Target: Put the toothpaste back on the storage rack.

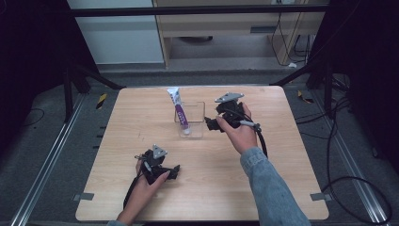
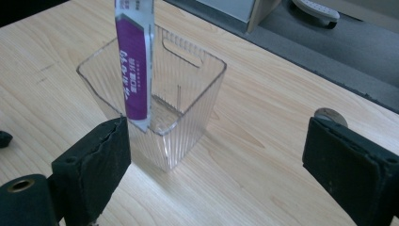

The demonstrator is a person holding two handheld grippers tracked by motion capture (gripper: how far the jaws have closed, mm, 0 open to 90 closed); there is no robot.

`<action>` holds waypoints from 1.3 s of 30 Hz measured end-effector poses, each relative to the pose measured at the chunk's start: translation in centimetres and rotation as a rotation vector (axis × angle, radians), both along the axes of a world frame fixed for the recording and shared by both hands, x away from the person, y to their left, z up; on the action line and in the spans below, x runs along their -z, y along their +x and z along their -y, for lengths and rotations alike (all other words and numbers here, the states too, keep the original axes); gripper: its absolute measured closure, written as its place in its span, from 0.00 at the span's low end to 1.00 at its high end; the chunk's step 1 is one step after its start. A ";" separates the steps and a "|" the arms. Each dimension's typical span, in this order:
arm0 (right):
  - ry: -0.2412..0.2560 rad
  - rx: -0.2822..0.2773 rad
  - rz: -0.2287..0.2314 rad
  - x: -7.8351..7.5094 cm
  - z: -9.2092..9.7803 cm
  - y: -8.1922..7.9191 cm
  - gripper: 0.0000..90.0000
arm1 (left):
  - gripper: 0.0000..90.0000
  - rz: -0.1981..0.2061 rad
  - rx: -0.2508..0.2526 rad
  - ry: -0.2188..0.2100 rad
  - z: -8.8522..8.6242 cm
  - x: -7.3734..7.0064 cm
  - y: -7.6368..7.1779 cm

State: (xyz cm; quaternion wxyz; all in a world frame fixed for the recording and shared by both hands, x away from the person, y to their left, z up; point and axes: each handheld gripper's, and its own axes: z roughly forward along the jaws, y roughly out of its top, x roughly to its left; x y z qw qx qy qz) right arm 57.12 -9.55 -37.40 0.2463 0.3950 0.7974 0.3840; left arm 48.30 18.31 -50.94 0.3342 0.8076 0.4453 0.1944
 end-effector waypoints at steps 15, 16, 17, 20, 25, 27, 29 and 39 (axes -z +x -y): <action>-0.001 0.022 -0.021 2.0 2.8 -1.3 0.11 | 0.00 -0.001 0.002 0.003 0.0 0.0 0.0; -0.004 0.021 -0.020 2.1 3.0 -1.4 0.11 | 0.00 -0.001 0.002 0.003 0.0 0.0 0.0; -0.008 0.019 -0.021 2.2 3.1 -1.5 0.11 | 0.00 -0.001 0.002 0.003 0.0 0.0 0.0; -0.015 0.021 -0.015 2.7 3.9 -1.7 0.11 | 0.00 -0.001 0.002 0.003 0.0 0.0 0.0; -0.018 0.034 -0.016 3.4 4.7 -1.9 0.11 | 0.00 -0.001 0.002 0.003 0.0 0.0 0.0; -0.025 0.035 -0.015 3.9 5.2 -2.1 0.10 | 0.00 -0.001 0.001 0.003 0.0 0.0 0.0; -0.025 0.039 -0.018 4.1 5.4 -2.2 0.10 | 0.00 -0.001 0.001 0.003 0.0 0.0 0.0; -0.033 0.070 -0.026 5.7 7.3 -2.7 0.10 | 0.00 -0.001 0.001 0.002 0.0 0.0 0.0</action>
